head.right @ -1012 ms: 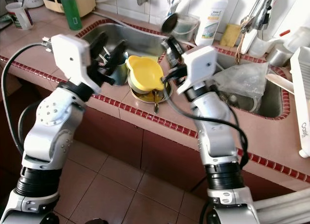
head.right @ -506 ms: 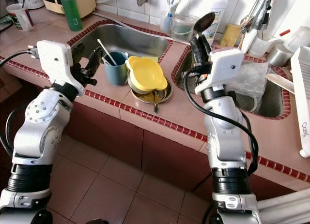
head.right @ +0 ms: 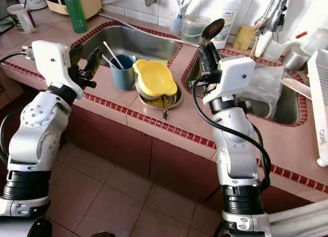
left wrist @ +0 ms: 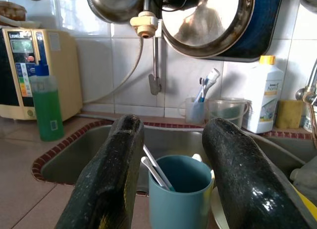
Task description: Kitchen organization
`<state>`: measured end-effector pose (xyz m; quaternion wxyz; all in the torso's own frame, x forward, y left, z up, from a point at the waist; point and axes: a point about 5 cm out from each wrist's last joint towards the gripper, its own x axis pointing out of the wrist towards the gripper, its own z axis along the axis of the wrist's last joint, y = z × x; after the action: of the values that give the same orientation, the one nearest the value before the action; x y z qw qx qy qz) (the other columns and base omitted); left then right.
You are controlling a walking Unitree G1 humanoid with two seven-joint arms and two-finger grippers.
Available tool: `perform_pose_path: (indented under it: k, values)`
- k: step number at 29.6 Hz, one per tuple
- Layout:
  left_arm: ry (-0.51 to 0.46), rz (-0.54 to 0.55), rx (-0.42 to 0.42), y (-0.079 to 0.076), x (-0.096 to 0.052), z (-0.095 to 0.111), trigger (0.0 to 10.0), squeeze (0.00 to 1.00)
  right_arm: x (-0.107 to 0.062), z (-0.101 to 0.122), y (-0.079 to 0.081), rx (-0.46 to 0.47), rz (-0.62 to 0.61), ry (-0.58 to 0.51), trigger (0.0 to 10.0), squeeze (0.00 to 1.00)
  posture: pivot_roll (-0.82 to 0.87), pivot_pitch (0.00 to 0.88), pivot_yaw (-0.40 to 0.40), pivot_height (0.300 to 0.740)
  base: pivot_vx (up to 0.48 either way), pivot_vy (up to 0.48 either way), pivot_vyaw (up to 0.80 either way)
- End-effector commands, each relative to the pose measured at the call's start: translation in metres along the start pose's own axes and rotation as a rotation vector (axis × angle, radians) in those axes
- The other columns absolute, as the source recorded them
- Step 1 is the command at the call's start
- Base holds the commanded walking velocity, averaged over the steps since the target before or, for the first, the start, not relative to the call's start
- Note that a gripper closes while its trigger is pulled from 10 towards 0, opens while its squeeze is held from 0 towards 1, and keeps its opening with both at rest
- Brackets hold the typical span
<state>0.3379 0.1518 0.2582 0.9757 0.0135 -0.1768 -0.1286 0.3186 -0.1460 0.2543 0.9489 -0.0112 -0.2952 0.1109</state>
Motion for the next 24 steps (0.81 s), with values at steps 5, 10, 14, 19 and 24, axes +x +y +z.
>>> perform_pose_path:
  k: [5,10,14,19,24]
  values:
    - [-0.002,-0.013,-0.007,-0.0008,0.0035,0.0020,10.0,0.00,-0.0014,0.0048,0.0004,-0.001,0.004,-0.010,10.0,0.00,-0.06,0.081,-0.019,0.740,0.270,0.000,0.00]
    - [-0.003,-0.012,-0.010,-0.0005,0.0039,0.0019,10.0,0.00,-0.0017,0.0056,0.0005,-0.001,0.009,-0.010,10.0,0.00,-0.06,0.076,-0.021,0.740,0.301,0.000,0.00]
    - [-0.006,-0.011,-0.007,-0.0001,0.0046,0.0025,10.0,0.00,-0.0018,0.0055,0.0006,-0.003,0.015,-0.008,10.0,0.00,-0.06,0.071,-0.024,0.740,0.307,0.000,0.00]
    - [-0.009,-0.011,-0.005,0.0002,0.0049,0.0030,10.0,0.00,-0.0015,0.0057,0.0003,-0.004,0.019,-0.007,10.0,0.00,-0.06,0.070,-0.024,0.740,0.307,0.000,0.00]
    - [-0.011,-0.011,-0.004,0.0002,0.0048,0.0034,10.0,0.00,-0.0008,0.0064,-0.0002,-0.005,0.021,-0.009,10.0,0.00,-0.06,0.069,-0.025,0.740,0.307,0.000,0.00]
